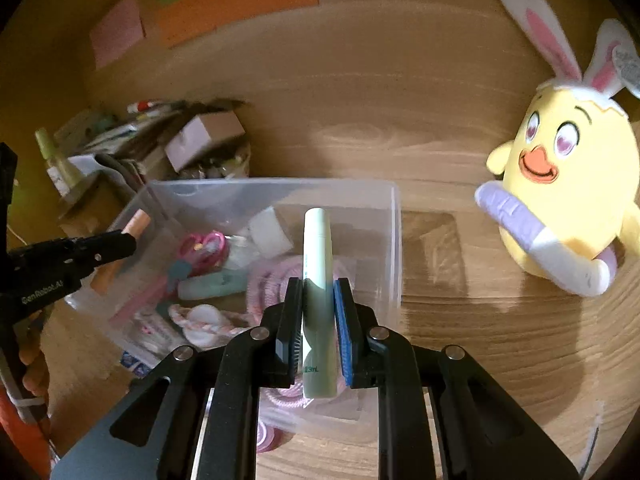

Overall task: Organize objects
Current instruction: 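Lower lip gloss tube and green tube into the clear box and release both, then grasp the white lip gloss with the left gripper while the right grasps the pink compact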

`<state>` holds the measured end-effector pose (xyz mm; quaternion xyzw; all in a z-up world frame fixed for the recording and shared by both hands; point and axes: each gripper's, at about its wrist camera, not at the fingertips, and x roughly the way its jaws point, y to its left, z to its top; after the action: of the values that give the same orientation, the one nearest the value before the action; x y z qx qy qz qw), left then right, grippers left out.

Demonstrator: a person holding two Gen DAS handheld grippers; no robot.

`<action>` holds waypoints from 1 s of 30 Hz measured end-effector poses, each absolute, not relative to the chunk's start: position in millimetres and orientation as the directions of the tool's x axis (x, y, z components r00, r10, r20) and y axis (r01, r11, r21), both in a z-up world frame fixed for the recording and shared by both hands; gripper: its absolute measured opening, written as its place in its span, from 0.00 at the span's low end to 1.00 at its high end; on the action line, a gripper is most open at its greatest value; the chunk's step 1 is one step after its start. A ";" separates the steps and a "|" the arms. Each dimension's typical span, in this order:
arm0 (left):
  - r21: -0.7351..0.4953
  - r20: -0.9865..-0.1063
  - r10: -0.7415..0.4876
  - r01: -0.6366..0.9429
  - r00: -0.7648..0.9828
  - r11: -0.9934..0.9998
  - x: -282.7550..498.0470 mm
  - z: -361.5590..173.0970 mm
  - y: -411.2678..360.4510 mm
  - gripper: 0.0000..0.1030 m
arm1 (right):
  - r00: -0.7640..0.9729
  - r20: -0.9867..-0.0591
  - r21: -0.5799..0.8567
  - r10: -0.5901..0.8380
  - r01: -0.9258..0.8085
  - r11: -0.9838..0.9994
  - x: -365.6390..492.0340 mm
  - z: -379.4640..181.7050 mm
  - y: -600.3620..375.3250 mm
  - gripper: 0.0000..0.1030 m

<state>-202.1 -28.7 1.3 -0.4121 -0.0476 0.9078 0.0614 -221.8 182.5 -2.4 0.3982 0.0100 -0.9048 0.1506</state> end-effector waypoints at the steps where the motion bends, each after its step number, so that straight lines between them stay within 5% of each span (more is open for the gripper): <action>1: -0.135 -0.746 0.151 -0.075 -0.648 -0.988 -202.0 0.8 -27.7 0.14 | -0.629 -0.731 0.100 -0.265 0.285 -0.953 -223.3 -4.8 181.4 0.14; 10: -0.123 -0.702 0.154 -0.094 -0.695 -0.988 -179.1 24.2 -23.5 0.14 | -0.634 -0.698 0.133 -0.334 0.344 -0.929 -198.8 16.5 178.0 0.15; 13: -0.088 -0.690 0.130 -0.096 -0.712 -0.991 -164.6 31.5 -20.2 0.35 | -0.642 -0.686 0.121 -0.343 0.364 -0.923 -185.4 24.4 177.0 0.15; 15: -0.062 -0.676 0.102 -0.082 -0.730 -0.995 -153.6 34.6 -17.9 0.67 | -0.648 -0.679 0.107 -0.344 0.376 -0.920 -174.7 29.0 176.5 0.18; 22: -0.092 -0.699 0.144 -0.112 -0.700 -0.989 -123.7 26.1 -17.0 0.73 | -0.665 -0.670 0.059 -0.330 0.395 -0.917 -145.4 37.0 179.4 0.40; 25: -0.087 -0.714 0.132 -0.100 -0.688 -0.991 -110.6 17.5 -16.6 0.85 | -0.662 -0.673 0.055 -0.331 0.401 -0.914 -134.6 34.3 181.3 0.49; 30: -0.102 -0.748 0.129 -0.079 -0.651 -0.992 -97.2 -5.9 -9.5 0.89 | -0.644 -0.698 0.029 -0.313 0.411 -0.911 -122.5 18.3 179.0 0.52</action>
<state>-97.2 -9.5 -5.9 -0.4140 -0.0299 0.9080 0.0572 -122.5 179.0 18.3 0.3712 0.0660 -0.9044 0.2000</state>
